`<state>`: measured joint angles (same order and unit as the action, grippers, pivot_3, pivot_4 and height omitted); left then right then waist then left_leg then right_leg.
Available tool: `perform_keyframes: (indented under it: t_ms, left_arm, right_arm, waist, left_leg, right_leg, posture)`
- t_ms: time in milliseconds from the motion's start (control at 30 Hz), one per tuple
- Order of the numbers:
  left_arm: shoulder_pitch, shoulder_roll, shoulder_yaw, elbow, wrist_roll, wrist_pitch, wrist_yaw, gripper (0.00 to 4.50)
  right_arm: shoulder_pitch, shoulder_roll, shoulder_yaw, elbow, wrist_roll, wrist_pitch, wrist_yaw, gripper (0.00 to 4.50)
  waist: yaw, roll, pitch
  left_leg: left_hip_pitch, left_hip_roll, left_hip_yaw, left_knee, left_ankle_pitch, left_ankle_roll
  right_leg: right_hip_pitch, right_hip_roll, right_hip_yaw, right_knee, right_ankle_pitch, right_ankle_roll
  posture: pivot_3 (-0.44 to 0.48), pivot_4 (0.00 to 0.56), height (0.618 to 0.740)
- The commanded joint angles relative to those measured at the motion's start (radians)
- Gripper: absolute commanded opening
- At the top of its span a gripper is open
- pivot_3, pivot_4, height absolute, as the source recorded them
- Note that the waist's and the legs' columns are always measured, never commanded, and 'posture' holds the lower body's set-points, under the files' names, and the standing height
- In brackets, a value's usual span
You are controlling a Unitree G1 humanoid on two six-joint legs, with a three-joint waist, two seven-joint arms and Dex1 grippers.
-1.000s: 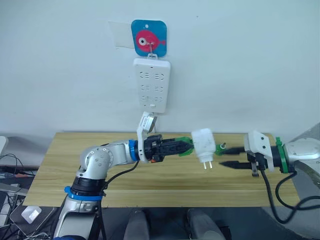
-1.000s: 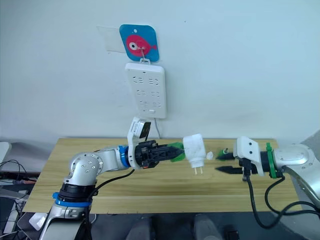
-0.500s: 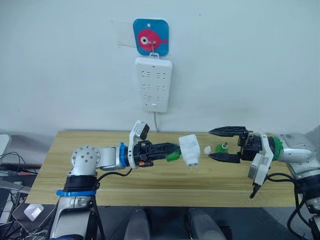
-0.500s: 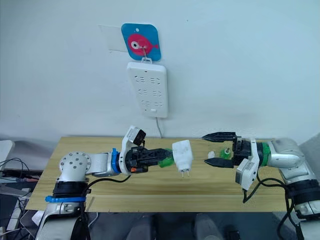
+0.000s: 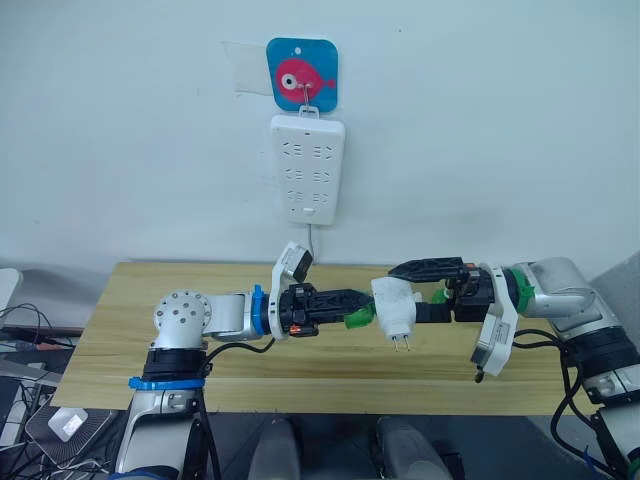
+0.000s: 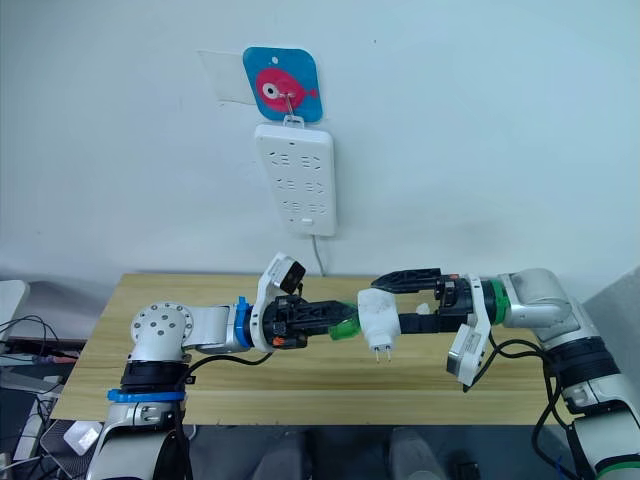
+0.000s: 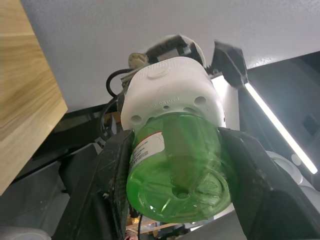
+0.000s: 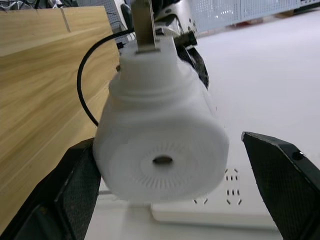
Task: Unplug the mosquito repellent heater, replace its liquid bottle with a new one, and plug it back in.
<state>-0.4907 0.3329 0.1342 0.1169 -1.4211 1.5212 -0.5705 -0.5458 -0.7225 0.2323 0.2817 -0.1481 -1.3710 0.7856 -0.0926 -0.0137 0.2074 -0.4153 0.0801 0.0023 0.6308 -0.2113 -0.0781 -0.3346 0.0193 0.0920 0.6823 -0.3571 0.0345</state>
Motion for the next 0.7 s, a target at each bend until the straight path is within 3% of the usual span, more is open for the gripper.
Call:
perform_keyframes:
  t_ms: [33, 133, 233, 367, 600, 700]
  left_arm:
    - [-0.008, 0.001, 0.022, -0.015, -0.054, 0.018, 0.007, 2.26]
    - [-0.004, 0.005, 0.02, -0.015, -0.066, 0.025, 0.015, 2.26]
    - [-0.005, 0.003, 0.018, -0.016, -0.071, 0.029, 0.018, 2.26]
    - [0.002, 0.009, 0.005, -0.04, -0.056, 0.031, 0.001, 2.26]
    - [-0.02, 0.069, 0.01, -0.061, 0.025, -0.025, -0.063, 4.49]
    - [-0.038, 0.224, -0.093, -0.178, 0.218, -0.193, -0.278, 4.5]
  right_arm:
    - [-0.022, -0.017, 0.012, -0.024, -0.001, -0.024, -0.045, 4.47]
    - [-0.024, -0.041, 0.043, -0.023, 0.01, -0.016, -0.059, 3.86]
    - [-0.031, -0.047, 0.051, -0.024, 0.007, -0.007, -0.074, 2.95]
    - [-0.04, -0.048, 0.056, -0.022, -0.003, 0.002, -0.091, 2.95]
    - [-0.015, -0.078, 0.044, -0.012, -0.015, 0.019, -0.118, 2.95]
    - [0.013, -0.109, 0.031, 0.013, -0.026, 0.068, -0.12, 2.95]
  waist:
    - [-0.002, 0.0, 0.0]
    - [-0.003, 0.0, 0.0]
    - [-0.007, 0.0, 0.0]
    - [-0.007, 0.0, 0.0]
    - [-0.008, 0.0, 0.0]
    - [-0.009, 0.0, 0.0]
  left_leg:
    - [0.0, 0.0, 0.0, 0.0, 0.0, 0.0]
    - [0.0, 0.0, 0.0, 0.0, 0.0, 0.0]
    - [0.0, 0.0, 0.0, 0.0, 0.0, 0.0]
    - [0.0, 0.0, 0.0, 0.0, 0.0, 0.0]
    - [0.0, 0.0, 0.0, 0.0, 0.0, 0.0]
    - [0.0, 0.0, -0.001, 0.0, 0.0, 0.0]
  right_leg:
    - [0.0, 0.0, 0.0, 0.0, 0.0, 0.0]
    - [0.0, 0.0, 0.0, 0.0, 0.0, 0.0]
    - [0.0, 0.0, 0.0, 0.0, 0.0, 0.0]
    - [0.0, 0.0, 0.0, 0.0, 0.0, 0.0]
    - [0.0, 0.0, 0.0, 0.0, 0.0, 0.0]
    - [0.0, 0.0, 0.0, 0.001, 0.0, 0.0]
  posture:
    - [-0.176, 0.2, 0.74]
    - [-0.176, 0.197, 0.74]
    - [-0.176, 0.195, 0.74]
    - [-0.173, 0.192, 0.74]
    - [-0.157, 0.187, 0.74]
    - [-0.143, 0.184, 0.74]
